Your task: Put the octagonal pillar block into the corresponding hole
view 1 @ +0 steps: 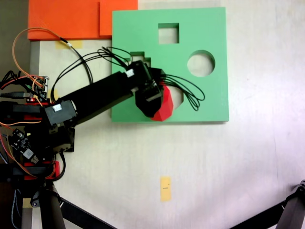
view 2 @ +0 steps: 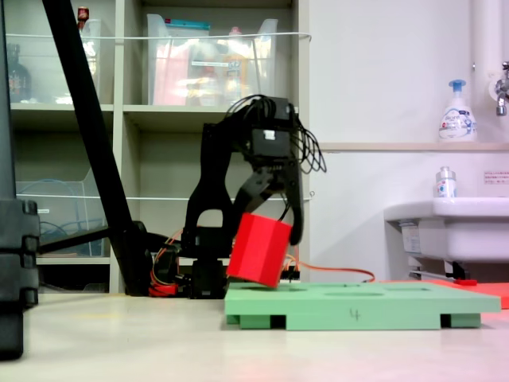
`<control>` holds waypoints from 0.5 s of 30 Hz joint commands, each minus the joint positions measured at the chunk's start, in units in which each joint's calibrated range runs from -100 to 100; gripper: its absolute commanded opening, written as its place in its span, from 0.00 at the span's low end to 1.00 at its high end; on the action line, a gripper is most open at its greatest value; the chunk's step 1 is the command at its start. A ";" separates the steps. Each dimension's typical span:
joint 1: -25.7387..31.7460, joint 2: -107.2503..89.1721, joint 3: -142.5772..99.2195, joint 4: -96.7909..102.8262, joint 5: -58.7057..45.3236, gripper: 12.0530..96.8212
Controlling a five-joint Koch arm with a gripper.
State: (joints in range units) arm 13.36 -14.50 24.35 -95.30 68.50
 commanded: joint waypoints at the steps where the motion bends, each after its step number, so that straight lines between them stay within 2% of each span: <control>1: 0.54 0.39 3.67 3.00 0.29 0.31; 15: 1.71 4.58 5.46 11.96 0.29 0.31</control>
State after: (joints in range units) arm 14.73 -9.85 26.60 -86.88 68.60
